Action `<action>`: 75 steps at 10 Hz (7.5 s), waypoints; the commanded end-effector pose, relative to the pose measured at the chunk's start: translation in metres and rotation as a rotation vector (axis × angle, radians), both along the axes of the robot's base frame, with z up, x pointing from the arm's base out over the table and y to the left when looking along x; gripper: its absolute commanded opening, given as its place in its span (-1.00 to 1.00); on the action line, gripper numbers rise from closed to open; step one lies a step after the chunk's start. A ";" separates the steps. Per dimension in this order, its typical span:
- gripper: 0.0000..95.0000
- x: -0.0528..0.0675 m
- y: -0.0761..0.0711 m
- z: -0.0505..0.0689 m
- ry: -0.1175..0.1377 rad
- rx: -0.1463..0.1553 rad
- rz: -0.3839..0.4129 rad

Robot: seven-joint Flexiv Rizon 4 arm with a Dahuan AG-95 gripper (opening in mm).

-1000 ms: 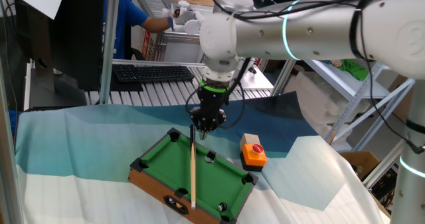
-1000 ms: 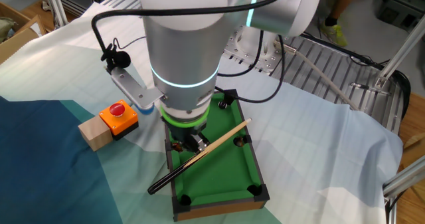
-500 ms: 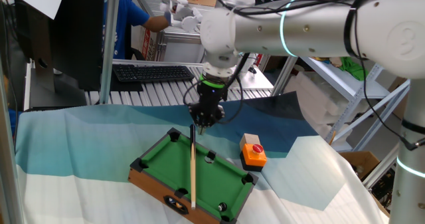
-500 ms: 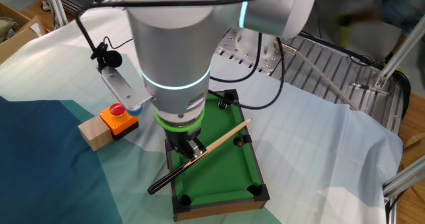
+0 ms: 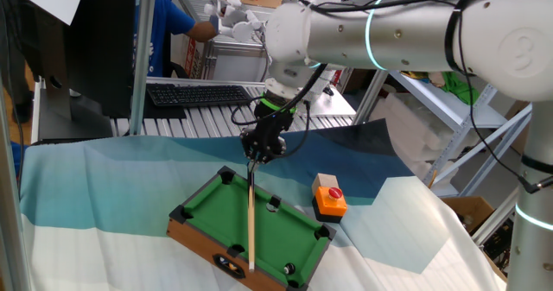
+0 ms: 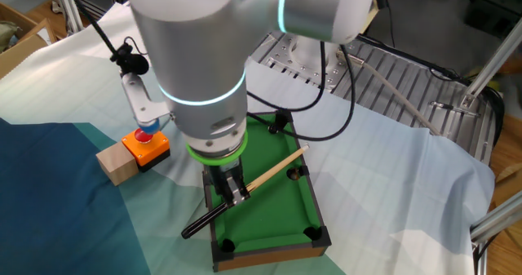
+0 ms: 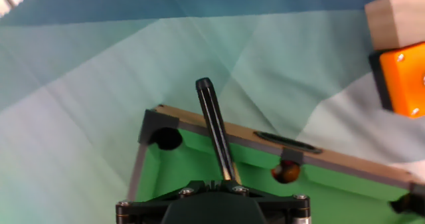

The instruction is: Hit the pool ball

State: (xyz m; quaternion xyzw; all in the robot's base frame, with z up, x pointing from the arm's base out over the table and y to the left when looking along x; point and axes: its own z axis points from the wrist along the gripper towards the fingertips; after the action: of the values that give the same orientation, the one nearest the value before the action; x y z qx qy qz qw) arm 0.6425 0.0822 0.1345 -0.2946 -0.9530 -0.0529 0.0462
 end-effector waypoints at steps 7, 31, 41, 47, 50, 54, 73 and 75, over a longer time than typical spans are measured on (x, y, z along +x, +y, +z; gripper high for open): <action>-0.60 0.004 0.005 -0.014 -0.088 -0.095 0.160; -0.60 0.023 -0.024 -0.047 -0.111 -0.075 0.276; -0.60 0.024 -0.026 -0.052 -0.116 -0.069 0.294; -0.60 0.024 -0.026 -0.054 -0.128 -0.067 0.288; -1.00 0.024 -0.026 -0.055 -0.130 -0.067 0.294; -1.00 0.024 -0.026 -0.053 -0.128 -0.058 0.295; -1.00 0.071 -0.024 0.008 -0.182 -0.062 0.489; -1.00 0.079 -0.023 0.011 -0.204 -0.061 0.523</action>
State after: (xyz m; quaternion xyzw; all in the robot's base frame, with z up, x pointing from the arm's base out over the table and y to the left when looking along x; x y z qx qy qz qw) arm 0.7205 0.0590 0.1449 -0.0339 -0.9975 -0.0391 -0.0481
